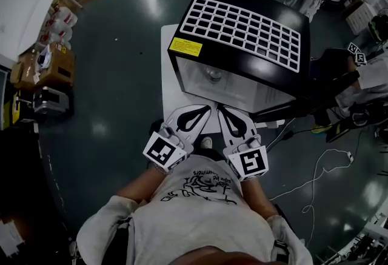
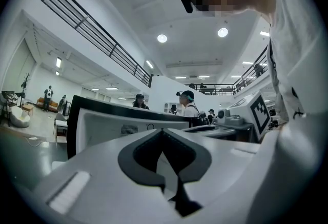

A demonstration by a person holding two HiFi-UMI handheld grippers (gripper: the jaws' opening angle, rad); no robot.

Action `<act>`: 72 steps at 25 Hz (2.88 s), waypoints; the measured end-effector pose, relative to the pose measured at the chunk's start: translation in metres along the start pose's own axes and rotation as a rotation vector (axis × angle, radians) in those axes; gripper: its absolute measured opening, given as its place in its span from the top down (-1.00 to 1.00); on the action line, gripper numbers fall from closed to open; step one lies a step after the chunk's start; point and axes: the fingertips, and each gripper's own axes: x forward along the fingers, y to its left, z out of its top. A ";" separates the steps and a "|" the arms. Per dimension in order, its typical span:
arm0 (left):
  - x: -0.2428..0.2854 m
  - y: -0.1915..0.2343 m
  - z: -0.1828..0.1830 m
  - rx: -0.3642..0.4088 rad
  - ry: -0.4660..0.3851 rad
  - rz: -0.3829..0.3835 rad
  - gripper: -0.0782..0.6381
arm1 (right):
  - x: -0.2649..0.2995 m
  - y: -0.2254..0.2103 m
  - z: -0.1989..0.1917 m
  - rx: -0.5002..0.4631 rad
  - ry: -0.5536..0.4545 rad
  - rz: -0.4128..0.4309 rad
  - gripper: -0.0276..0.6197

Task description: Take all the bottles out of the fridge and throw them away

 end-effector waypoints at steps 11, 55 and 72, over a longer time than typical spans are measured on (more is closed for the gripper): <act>0.013 -0.006 -0.008 -0.006 0.031 -0.053 0.76 | -0.005 -0.014 -0.017 0.015 0.017 -0.046 0.88; 0.030 0.072 -0.104 0.078 0.049 0.026 0.76 | 0.067 -0.054 -0.109 0.001 0.034 -0.166 0.82; 0.059 0.096 -0.141 0.092 0.075 0.032 0.76 | 0.107 -0.083 -0.131 -0.040 0.041 -0.189 0.59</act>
